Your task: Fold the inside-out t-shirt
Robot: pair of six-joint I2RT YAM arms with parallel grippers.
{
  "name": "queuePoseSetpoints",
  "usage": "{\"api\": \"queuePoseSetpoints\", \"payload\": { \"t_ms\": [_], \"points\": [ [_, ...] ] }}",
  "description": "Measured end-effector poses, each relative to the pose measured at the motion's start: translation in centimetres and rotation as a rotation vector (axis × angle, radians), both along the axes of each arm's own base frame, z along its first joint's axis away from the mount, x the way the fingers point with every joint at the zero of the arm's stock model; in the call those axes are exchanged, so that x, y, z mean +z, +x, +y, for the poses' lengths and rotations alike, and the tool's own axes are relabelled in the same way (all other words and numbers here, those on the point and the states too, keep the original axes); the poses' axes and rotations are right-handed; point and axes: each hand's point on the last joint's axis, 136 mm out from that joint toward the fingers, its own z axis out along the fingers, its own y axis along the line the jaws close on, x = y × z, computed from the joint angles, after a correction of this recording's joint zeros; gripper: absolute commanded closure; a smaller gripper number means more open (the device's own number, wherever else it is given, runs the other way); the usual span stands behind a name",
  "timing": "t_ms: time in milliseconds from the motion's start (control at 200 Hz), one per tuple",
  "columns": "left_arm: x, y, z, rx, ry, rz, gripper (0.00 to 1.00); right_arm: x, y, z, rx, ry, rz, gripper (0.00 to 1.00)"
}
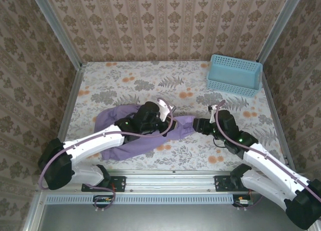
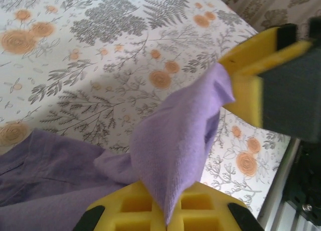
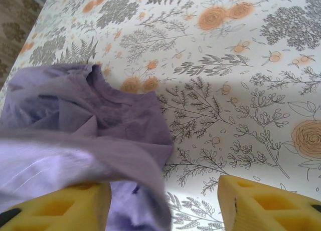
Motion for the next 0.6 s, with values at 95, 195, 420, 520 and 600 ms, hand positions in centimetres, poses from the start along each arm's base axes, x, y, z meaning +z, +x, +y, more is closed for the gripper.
{"api": "queuePoseSetpoints", "payload": {
  "t_ms": [95,195,420,520,600],
  "points": [
    [-0.6,0.1,-0.1,0.004,0.011,0.017,1.0,-0.3,-0.6,0.4,0.022,-0.037,-0.018,0.39],
    [-0.6,0.1,-0.2,-0.001,0.01,0.026,1.0,-0.9,-1.2,0.9,0.043,-0.104,-0.035,0.38],
    [0.7,0.5,-0.6,0.005,-0.015,0.024,1.0,-1.2,-2.3,2.2,0.088,-0.332,-0.162,0.38],
    [0.9,0.5,-0.7,0.006,-0.018,0.025,1.0,-0.4,-2.4,2.3,0.083,-0.401,-0.233,0.34],
    [0.8,0.4,-0.7,0.002,-0.014,0.03,1.0,0.2,-2.2,2.1,0.063,-0.449,-0.282,0.24]
  ]
}}
